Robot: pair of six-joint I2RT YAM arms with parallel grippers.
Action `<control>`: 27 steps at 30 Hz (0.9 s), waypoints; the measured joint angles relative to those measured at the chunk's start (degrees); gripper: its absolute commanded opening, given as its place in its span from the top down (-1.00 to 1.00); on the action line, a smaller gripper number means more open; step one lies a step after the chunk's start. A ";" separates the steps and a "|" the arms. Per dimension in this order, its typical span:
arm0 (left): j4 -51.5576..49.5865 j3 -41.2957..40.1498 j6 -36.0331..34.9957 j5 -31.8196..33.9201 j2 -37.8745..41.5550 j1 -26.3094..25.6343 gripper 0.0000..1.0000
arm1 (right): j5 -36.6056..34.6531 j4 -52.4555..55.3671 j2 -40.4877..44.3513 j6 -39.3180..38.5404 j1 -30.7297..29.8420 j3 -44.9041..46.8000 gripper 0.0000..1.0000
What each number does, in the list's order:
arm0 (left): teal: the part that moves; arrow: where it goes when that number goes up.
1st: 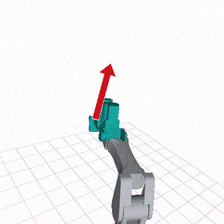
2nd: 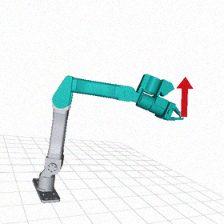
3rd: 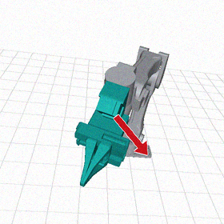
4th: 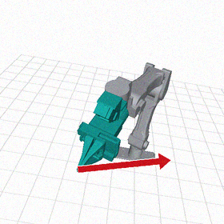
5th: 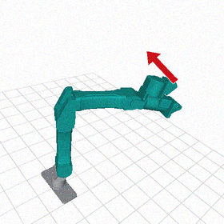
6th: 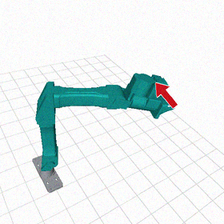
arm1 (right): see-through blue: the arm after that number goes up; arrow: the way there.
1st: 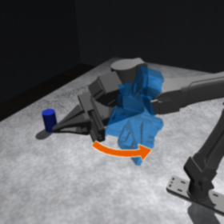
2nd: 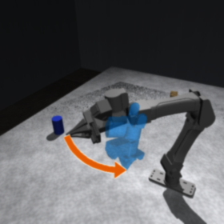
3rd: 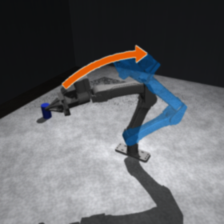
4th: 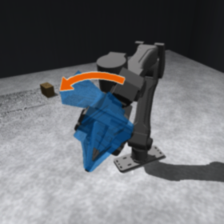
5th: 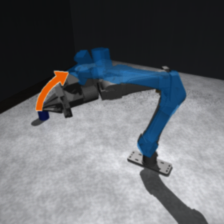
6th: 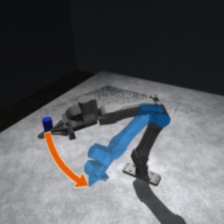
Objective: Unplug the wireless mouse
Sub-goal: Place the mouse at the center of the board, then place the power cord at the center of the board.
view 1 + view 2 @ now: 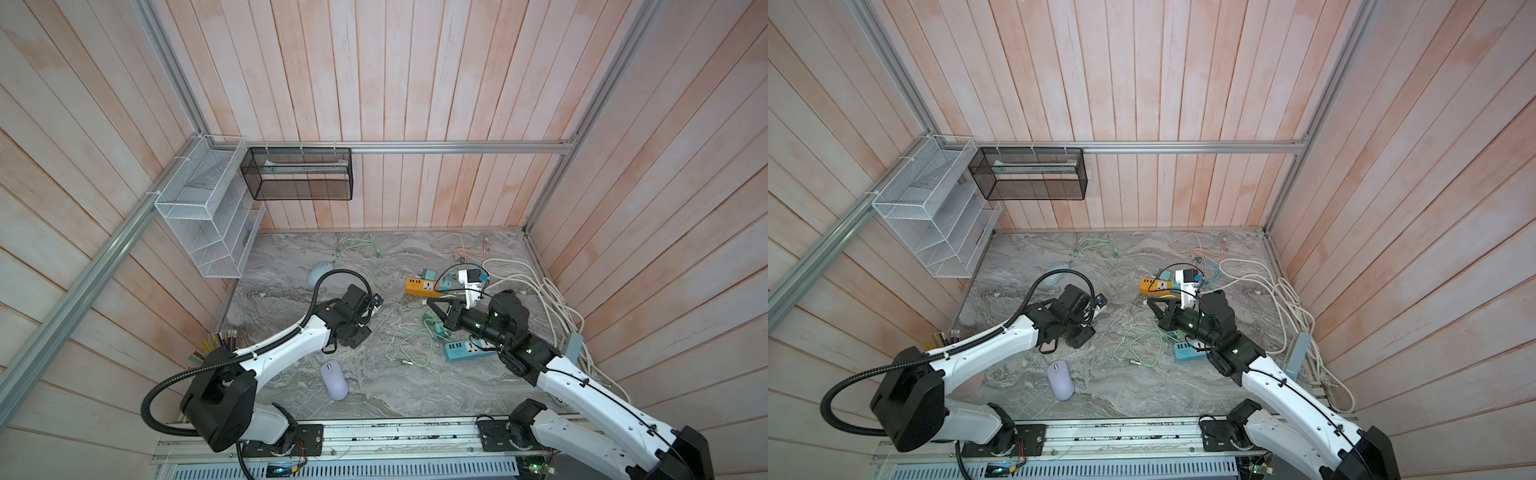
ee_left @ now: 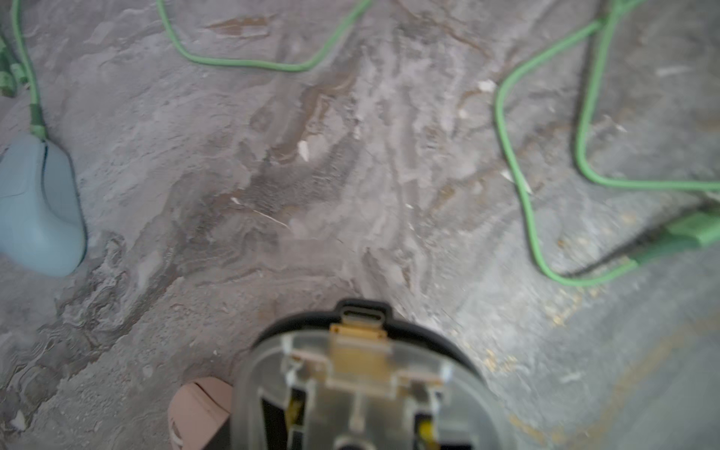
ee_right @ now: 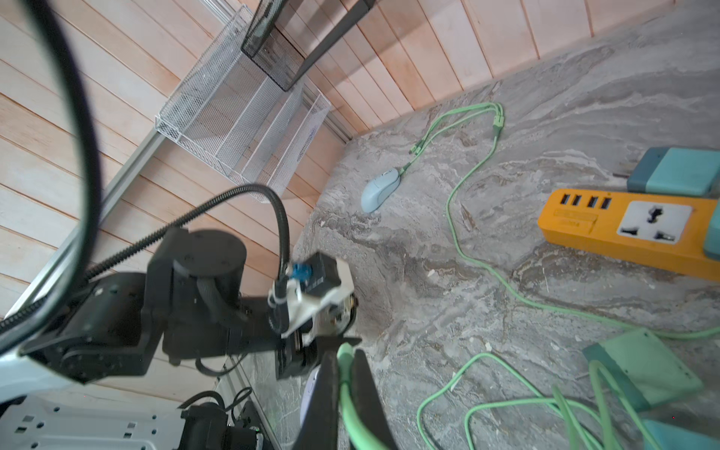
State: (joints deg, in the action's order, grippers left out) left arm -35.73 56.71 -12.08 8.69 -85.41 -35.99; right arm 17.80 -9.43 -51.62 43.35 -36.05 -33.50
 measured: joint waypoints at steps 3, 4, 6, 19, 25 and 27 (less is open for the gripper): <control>0.04 6.86 1.90 1.01 -7.48 3.10 -0.19 | 1.22 -1.86 -0.02 1.09 -0.02 3.08 1.00; 0.07 8.76 2.29 1.01 -9.90 4.04 -0.19 | 1.62 -2.60 -0.02 1.49 -0.02 3.89 1.00; -0.11 11.72 2.99 0.90 -14.16 5.68 -0.19 | 2.23 -3.56 -0.02 2.10 -0.02 5.03 1.00; -3.74 9.16 7.43 -3.82 -19.26 8.22 -0.28 | 0.96 -1.14 -6.43 -2.36 -4.20 4.28 1.00; -3.76 4.63 8.04 -7.58 -14.56 8.20 -0.61 | -1.27 1.14 -18.32 -6.29 -12.17 1.51 1.00; -3.58 4.13 8.02 -8.96 -12.35 8.17 -0.62 | -1.29 1.11 -21.94 -7.02 -13.35 0.35 0.99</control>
State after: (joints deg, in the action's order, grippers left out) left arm -39.31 60.84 -4.05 -0.27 -97.76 -27.81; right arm 16.51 -8.32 -73.56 36.34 -49.41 -33.15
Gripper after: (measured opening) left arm 0.803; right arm 0.057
